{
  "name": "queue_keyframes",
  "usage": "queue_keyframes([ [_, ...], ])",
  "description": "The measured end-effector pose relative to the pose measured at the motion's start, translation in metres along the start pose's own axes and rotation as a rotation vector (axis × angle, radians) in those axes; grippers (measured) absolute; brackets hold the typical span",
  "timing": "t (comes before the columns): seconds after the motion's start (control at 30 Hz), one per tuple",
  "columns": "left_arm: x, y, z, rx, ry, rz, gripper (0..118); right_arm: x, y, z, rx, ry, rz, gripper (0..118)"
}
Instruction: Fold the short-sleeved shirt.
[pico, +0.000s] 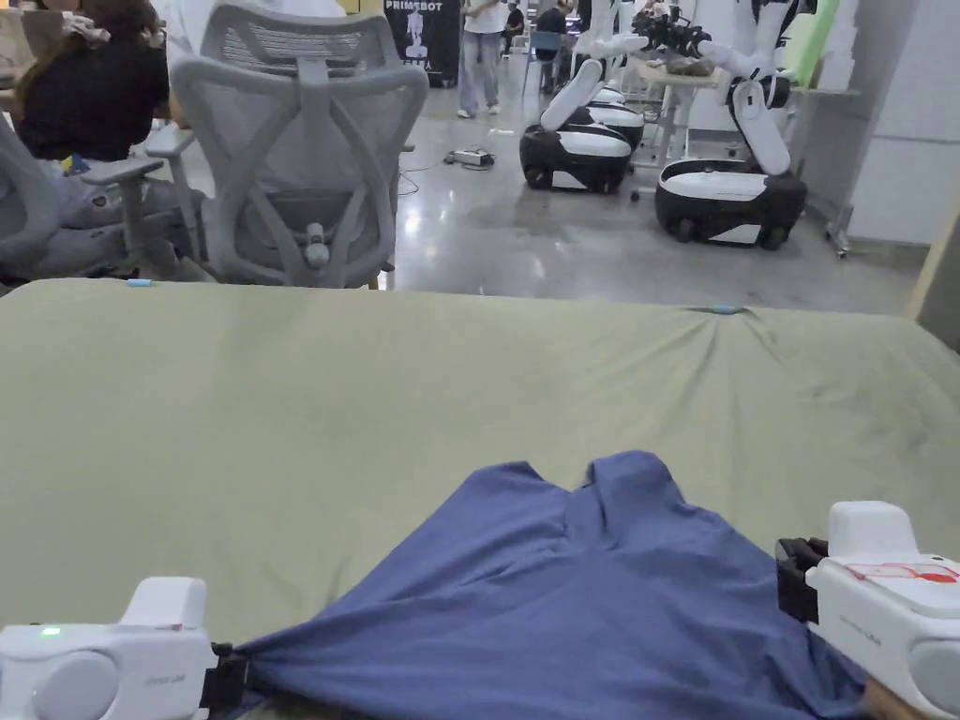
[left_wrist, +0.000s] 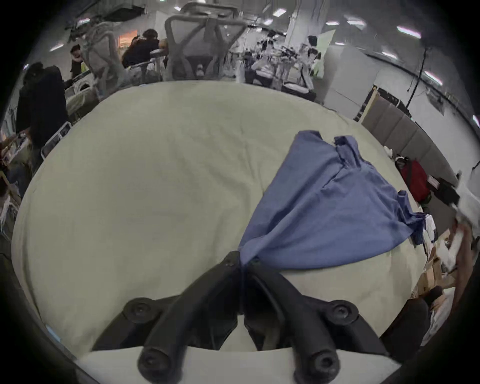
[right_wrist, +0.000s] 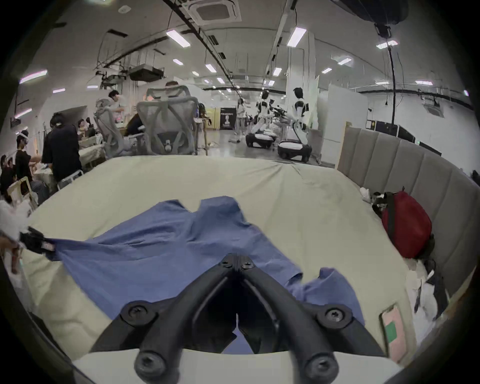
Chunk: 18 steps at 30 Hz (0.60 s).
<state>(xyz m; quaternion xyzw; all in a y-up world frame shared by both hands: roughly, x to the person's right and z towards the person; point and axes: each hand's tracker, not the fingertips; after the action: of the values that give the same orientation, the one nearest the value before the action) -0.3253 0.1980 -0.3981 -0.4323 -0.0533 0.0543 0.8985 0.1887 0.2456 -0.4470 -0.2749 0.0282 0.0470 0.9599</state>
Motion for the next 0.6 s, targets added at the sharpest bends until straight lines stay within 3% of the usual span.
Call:
queue_keyframes([
  [0.17, 0.008, -0.008, 0.004, 0.026, 0.012, -0.005, 0, 0.028, 0.027, -0.103, -0.143, 0.029, 0.078, 2],
  [0.2, 0.009, -0.008, 0.003, 0.025, 0.015, -0.007, 0, 0.031, 0.028, -0.121, -0.143, 0.051, 0.081, 17],
  [0.23, 0.010, -0.008, 0.001, 0.019, 0.017, -0.010, 0, 0.034, 0.028, -0.141, -0.143, 0.056, 0.077, 64],
  [0.27, 0.011, -0.009, 0.000, 0.016, 0.020, -0.012, 0, 0.036, 0.028, -0.159, -0.166, 0.074, 0.061, 101],
  [0.3, 0.011, -0.010, 0.000, 0.016, 0.024, -0.010, 0, 0.037, 0.027, -0.179, -0.234, 0.077, 0.040, 118],
  [0.37, 0.009, -0.009, -0.002, 0.009, 0.033, -0.005, 0, 0.037, 0.023, -0.205, -0.232, 0.082, 0.049, 110],
  [0.5, 0.008, -0.009, -0.007, -0.009, 0.047, 0.002, 0, 0.035, 0.011, -0.241, -0.348, 0.067, 0.032, 108],
  [0.57, 0.008, -0.007, -0.011, -0.022, 0.050, 0.006, 0, 0.037, 0.007, -0.235, -0.363, 0.162, -0.035, 69],
  [0.6, 0.008, -0.006, -0.012, -0.025, 0.055, 0.004, 0, 0.036, 0.011, -0.224, -0.305, 0.109, -0.017, 63],
])
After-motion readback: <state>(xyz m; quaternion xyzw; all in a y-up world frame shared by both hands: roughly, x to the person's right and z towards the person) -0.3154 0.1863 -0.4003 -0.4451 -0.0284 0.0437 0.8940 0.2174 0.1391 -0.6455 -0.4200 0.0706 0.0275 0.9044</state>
